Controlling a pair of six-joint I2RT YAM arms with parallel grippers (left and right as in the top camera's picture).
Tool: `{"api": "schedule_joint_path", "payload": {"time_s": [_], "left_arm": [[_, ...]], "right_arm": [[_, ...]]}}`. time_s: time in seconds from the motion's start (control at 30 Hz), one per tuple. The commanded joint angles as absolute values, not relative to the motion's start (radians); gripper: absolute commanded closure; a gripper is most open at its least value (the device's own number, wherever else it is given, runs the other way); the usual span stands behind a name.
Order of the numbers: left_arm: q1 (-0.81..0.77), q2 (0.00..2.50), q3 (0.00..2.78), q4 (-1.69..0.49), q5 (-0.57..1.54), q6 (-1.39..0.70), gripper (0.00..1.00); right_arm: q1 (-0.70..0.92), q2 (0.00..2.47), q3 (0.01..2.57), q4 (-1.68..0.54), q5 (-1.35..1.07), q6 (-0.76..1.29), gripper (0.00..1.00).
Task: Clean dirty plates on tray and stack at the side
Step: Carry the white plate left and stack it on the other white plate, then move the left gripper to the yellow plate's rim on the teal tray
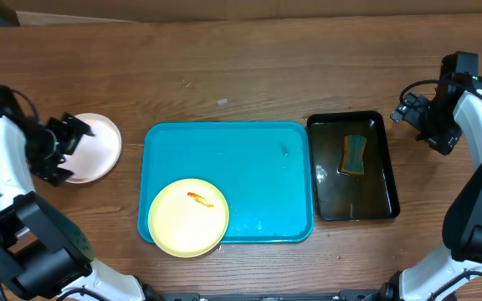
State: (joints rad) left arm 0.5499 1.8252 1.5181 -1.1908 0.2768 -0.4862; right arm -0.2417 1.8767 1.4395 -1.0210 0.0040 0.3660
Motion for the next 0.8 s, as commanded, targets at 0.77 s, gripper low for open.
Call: {"api": "schedule_joint_path", "payload": {"time_s": [0.77], "left_arm": [[-0.140, 1.784, 1.506, -1.522, 0.225, -0.314, 0.31]], "right_arm": [[-0.244, 1.871, 1.446, -1.017, 0.006, 0.371, 0.00]]}}
